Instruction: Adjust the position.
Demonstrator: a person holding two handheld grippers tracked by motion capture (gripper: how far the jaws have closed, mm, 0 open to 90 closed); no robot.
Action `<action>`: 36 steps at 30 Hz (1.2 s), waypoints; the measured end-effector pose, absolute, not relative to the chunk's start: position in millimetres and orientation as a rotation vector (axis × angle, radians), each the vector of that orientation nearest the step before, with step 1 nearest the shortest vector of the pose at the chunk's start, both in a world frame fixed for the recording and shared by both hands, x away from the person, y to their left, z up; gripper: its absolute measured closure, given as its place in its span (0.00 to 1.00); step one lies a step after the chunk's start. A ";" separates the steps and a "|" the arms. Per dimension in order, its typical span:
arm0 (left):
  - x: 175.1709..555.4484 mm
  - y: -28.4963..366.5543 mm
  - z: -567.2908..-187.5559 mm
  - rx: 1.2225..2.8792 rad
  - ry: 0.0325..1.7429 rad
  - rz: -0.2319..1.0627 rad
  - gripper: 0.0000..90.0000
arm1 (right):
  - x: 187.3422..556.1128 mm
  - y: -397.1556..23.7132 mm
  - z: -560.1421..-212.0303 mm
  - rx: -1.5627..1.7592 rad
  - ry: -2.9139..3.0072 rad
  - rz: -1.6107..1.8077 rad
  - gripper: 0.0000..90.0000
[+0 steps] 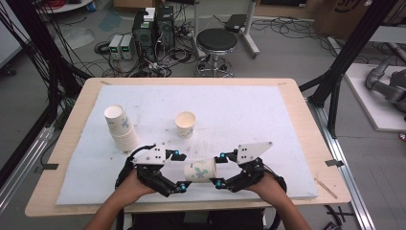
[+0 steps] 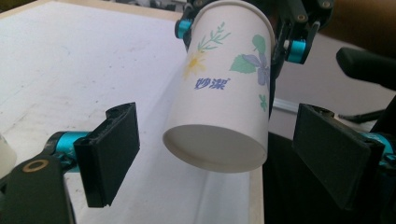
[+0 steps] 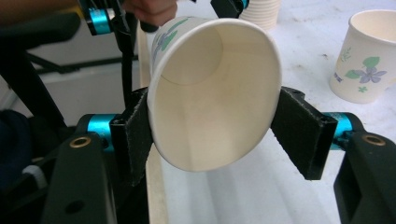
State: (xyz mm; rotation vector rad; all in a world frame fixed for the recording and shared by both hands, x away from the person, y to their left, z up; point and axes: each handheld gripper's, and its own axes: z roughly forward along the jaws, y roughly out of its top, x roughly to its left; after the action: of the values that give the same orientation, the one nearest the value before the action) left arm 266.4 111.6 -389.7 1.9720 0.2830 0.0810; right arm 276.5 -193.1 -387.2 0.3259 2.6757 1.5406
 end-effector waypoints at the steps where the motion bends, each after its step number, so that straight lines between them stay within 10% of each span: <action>1: 266.4 111.3 -389.2 1.979 0.278 0.087 0.17 | 276.9 -190.8 -385.8 0.314 2.685 1.509 0.37; 36: 273.7 84.8 -390.3 2.231 0.180 0.148 0.21 | 281.8 -146.2 -360.0 0.066 2.809 1.008 0.37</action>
State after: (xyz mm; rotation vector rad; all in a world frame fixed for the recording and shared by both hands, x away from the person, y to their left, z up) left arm 273.7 84.8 -390.3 2.2314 0.1797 0.1477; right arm 281.8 -146.2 -360.0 0.0655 2.8090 1.0080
